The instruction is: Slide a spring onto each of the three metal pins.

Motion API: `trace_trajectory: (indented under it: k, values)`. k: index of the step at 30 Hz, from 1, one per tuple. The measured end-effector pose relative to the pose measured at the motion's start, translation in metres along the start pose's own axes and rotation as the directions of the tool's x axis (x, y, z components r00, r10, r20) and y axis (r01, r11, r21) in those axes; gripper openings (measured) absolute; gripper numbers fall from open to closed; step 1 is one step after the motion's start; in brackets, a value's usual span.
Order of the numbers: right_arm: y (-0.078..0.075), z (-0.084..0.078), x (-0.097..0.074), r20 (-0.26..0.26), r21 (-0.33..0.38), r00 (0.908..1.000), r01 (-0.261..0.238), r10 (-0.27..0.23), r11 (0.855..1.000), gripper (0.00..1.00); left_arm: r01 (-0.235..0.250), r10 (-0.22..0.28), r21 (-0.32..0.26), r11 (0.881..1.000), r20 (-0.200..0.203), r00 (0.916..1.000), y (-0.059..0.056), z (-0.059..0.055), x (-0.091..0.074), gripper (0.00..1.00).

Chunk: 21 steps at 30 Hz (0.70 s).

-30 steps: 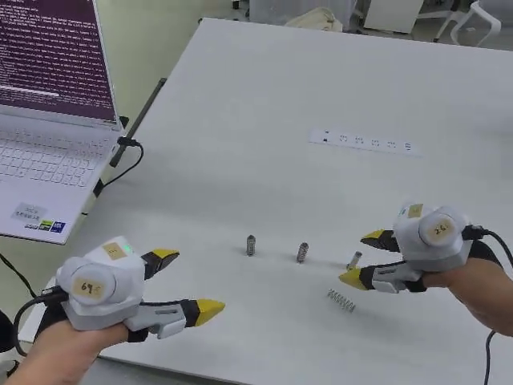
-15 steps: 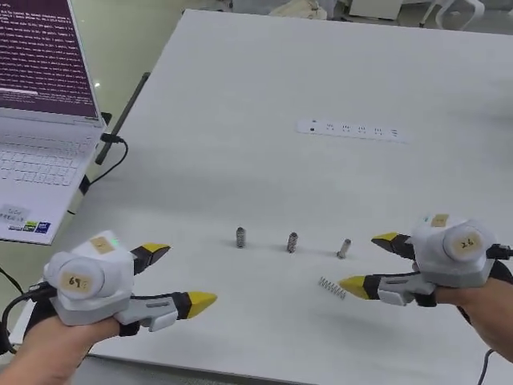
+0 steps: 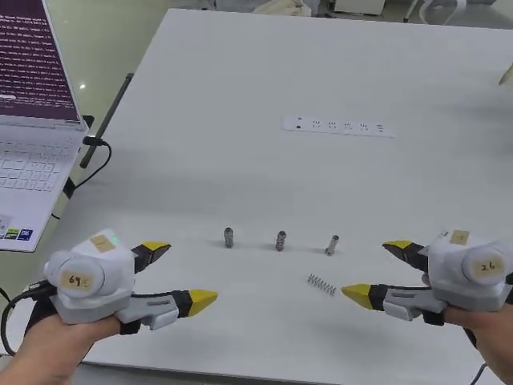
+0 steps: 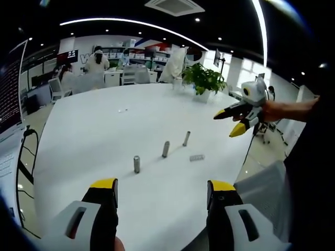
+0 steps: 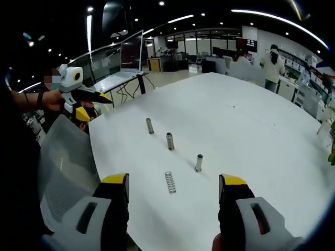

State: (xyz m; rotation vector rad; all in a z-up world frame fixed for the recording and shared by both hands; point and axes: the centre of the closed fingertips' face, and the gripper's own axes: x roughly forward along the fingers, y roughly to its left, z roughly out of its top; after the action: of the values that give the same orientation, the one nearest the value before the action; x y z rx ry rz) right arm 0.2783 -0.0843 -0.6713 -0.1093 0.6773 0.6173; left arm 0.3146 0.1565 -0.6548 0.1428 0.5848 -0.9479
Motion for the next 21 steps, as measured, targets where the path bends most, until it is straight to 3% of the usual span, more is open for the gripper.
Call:
trace_trajectory:
  k: [13, 21]
  values:
    - [0.002, -0.010, -0.011, 0.014, 0.050, 0.9996, 0.023, -0.024, 0.998, 0.69, 0.066, -0.065, 0.047, 0.997, -0.021, 0.9977, -0.020, 0.009, 0.019, 0.65]
    - [0.002, -0.013, -0.017, 0.018, 0.064, 0.9993, 0.032, -0.033, 0.997, 0.70, 0.118, -0.115, 0.089, 0.989, -0.039, 0.9926, -0.033, 0.016, 0.033, 0.65]
